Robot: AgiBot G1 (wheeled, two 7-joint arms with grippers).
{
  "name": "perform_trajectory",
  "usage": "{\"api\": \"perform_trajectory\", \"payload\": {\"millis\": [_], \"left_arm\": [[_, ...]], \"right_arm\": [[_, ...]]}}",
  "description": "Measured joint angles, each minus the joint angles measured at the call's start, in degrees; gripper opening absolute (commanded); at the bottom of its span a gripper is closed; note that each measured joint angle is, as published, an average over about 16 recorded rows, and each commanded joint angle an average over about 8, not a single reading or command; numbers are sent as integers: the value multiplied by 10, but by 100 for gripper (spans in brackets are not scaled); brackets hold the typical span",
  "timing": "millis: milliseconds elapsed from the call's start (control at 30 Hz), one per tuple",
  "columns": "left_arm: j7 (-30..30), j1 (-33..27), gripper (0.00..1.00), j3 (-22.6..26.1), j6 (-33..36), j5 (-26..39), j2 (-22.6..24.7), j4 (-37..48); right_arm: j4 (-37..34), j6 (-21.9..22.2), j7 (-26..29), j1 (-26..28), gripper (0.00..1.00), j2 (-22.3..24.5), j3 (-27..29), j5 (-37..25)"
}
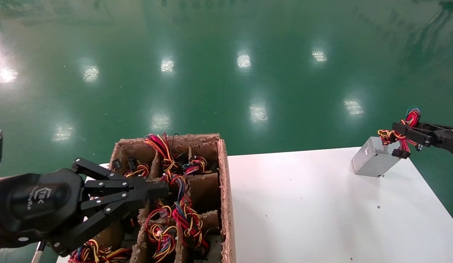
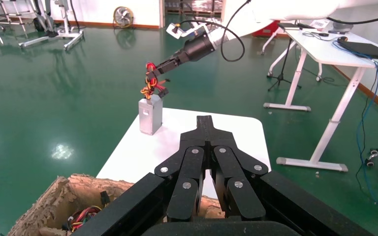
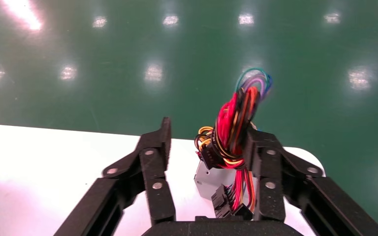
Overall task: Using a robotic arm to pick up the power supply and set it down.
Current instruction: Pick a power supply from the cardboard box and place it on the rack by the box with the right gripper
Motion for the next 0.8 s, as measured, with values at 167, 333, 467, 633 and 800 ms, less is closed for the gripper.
{"api": "perform_trajectory", "payload": {"millis": [167, 333, 467, 633, 800], "left_arm": [[0, 0, 0, 0, 0, 0, 0, 0], [0, 0, 0, 0, 0, 0, 0, 0], [0, 0, 0, 0, 0, 0, 0, 0], [0, 0, 0, 0, 0, 0, 0, 0], [0, 0, 0, 0, 0, 0, 0, 0]], "right_arm": [[2, -6, -1, 3, 100, 8, -1, -2], [5, -13, -5, 7, 100, 16, -1, -2], [10, -20, -12, 10, 100, 22, 0, 0], [17, -30, -23, 11, 100, 27, 4, 6], [25, -41, -37, 10, 100, 27, 12, 17]]}}
